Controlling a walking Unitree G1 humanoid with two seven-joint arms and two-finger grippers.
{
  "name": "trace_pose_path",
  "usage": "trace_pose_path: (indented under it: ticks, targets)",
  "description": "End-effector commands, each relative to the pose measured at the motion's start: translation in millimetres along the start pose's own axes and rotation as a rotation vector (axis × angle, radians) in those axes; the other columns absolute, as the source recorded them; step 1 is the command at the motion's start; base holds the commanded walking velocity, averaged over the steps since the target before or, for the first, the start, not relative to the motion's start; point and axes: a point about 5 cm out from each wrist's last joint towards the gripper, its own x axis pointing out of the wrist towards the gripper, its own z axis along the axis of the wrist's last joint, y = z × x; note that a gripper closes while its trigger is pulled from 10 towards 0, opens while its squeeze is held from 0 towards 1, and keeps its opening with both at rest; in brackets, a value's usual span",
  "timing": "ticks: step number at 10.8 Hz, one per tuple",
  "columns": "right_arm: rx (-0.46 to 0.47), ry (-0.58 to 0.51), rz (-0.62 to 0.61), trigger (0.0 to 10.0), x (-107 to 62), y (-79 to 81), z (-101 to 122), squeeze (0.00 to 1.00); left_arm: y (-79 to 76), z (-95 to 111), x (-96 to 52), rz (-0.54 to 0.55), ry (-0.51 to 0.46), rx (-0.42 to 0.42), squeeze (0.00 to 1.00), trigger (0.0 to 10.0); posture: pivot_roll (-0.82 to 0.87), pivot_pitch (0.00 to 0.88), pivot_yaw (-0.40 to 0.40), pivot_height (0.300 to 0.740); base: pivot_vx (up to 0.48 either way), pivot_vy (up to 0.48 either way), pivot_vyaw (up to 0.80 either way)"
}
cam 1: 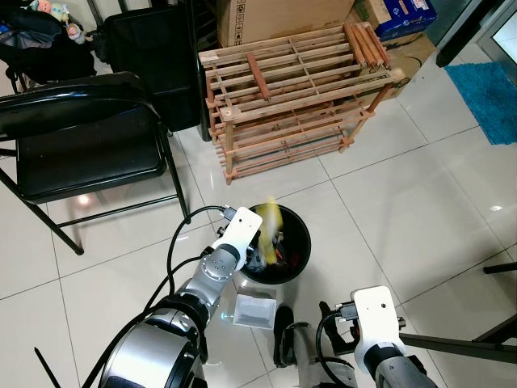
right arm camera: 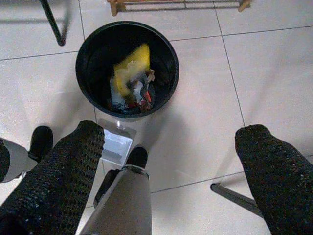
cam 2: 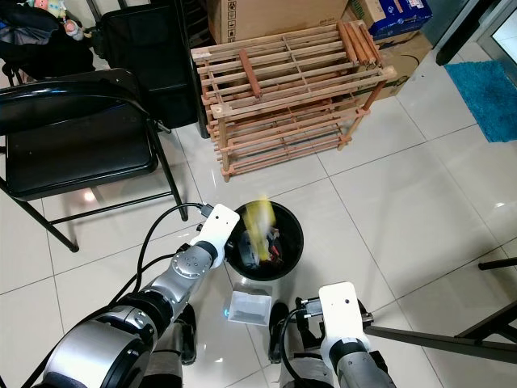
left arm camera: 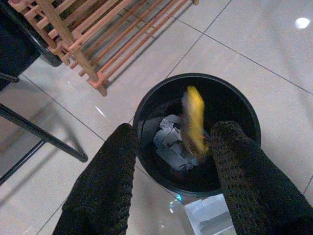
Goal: Picking trash to rubbish bin
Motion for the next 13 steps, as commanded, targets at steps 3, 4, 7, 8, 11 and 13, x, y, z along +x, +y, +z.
trace_pose_path:
  ticks: [3,4,7,8,11,13]
  targets:
    - [-0.012,0.031,-0.009,10.0,-0.6,-2.9,-6,0.00,-6.4,-6,-1.3,-0.008,0.025,-0.002,1.00,10.0,-0.11,0.364,-0.097,0.740,0.000,0.000,0.00]
    - [-0.013,0.029,-0.009,10.0,0.6,-3.4,-6,0.00,-6.0,-4,-0.8,-0.008,0.019,-0.003,1.00,10.0,-0.10,0.360,-0.095,0.740,0.000,0.000,0.00]
    - [-0.004,-0.037,-0.040,10.0,7.8,-8.4,4,0.00,0.1,5,0.9,0.014,-0.026,-0.030,1.00,10.0,-0.06,0.330,-0.085,0.740,0.000,0.000,0.00]
    - [-0.003,-0.063,-0.051,10.0,12.8,-10.7,9,0.00,6.1,9,1.2,0.035,-0.050,-0.048,1.00,10.0,-0.03,0.309,-0.077,0.740,0.000,0.000,0.00]
    - [0.005,-0.188,-0.092,10.0,35.8,-18.6,34,0.00,31.1,16,-3.2,0.076,-0.158,-0.104,1.00,10.0,0.08,0.237,-0.051,0.740,0.000,0.000,0.00]
    - [0.010,-0.262,-0.117,10.0,45.1,-24.6,50,0.00,44.6,23,-12.4,0.068,-0.275,-0.113,1.00,10.0,0.15,0.194,-0.047,0.740,0.000,0.000,0.00]
